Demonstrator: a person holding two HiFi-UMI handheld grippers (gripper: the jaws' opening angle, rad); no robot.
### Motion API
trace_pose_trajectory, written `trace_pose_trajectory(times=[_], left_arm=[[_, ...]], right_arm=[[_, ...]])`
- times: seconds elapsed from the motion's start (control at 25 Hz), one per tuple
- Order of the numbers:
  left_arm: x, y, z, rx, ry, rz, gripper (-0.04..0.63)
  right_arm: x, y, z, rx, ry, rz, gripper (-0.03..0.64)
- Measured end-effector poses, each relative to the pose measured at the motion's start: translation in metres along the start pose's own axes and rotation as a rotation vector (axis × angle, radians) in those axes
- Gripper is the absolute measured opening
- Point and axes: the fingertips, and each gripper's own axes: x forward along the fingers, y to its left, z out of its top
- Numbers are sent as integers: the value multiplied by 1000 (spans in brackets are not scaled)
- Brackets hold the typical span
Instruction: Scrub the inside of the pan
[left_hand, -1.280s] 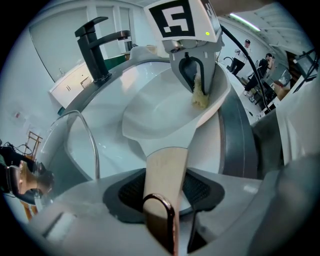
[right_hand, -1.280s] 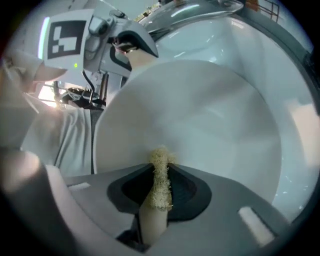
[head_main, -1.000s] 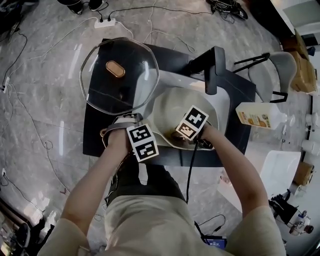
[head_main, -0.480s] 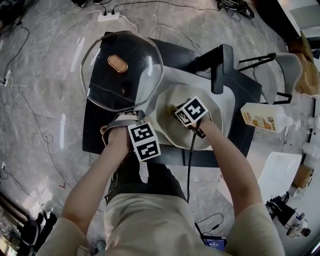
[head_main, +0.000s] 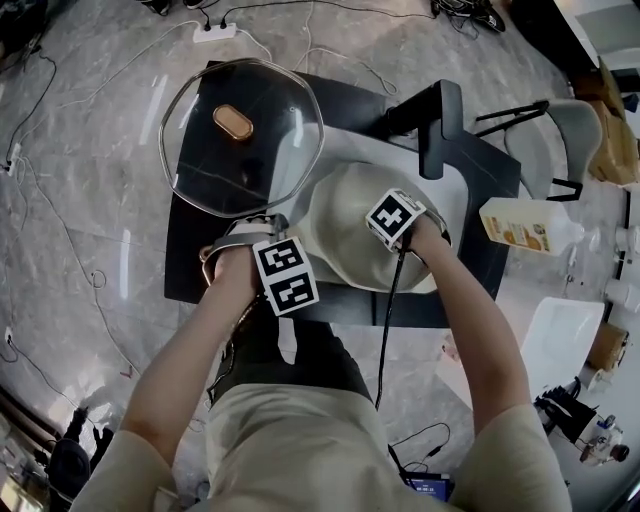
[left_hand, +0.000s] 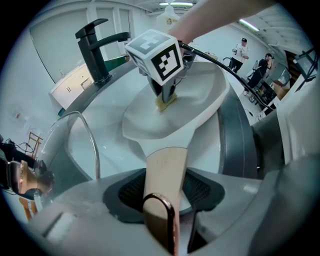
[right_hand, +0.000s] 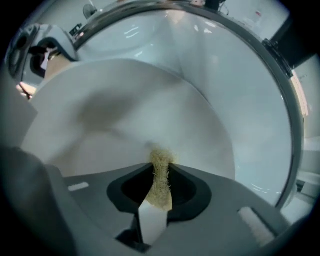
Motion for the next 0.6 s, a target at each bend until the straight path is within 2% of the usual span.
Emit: trace_pose_trajectory(times=[0.16,0.32,0.48,0.6], left_arm=[[1,-1,0,-5,-4,-13,221],[-2,-2,0,6,-25,-20,221],[-14,-3,-3,-20,-80,-48,224],[-21,0,-9,-34,-85,-36,224]], right_arm=[[-10,15,-29,-57,104,6,92],[-30,43,-51,-71,201,112,89],[-48,82,-50,-114,220,239,87],[-55,103,-43,-132,202,292,87]])
